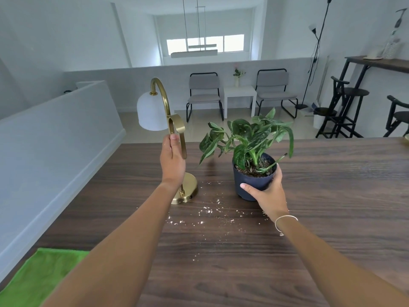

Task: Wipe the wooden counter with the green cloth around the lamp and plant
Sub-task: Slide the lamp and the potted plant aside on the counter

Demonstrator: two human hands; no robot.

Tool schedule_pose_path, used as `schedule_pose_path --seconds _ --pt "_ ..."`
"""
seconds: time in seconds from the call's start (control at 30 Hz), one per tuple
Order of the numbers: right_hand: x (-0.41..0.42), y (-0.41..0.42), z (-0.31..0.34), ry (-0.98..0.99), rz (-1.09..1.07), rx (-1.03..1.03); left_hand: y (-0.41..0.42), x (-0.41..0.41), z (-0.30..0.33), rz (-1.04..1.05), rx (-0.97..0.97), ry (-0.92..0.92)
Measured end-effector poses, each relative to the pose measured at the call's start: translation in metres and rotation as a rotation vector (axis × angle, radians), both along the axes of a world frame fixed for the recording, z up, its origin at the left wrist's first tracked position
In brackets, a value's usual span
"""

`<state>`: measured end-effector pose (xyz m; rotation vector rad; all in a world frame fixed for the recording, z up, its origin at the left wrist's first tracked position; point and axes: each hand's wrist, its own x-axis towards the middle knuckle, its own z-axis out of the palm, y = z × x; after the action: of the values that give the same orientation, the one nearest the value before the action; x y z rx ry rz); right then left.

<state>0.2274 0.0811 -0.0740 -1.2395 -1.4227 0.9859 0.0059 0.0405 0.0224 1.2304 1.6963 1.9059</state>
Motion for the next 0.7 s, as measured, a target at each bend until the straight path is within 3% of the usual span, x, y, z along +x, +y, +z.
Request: schedule_pose_path --seconds 0.7 --pt "-0.005 0.009 -0.004 0.102 0.055 0.058 -0.003 -0.019 0.006 -0.347 0.018 -0.435"
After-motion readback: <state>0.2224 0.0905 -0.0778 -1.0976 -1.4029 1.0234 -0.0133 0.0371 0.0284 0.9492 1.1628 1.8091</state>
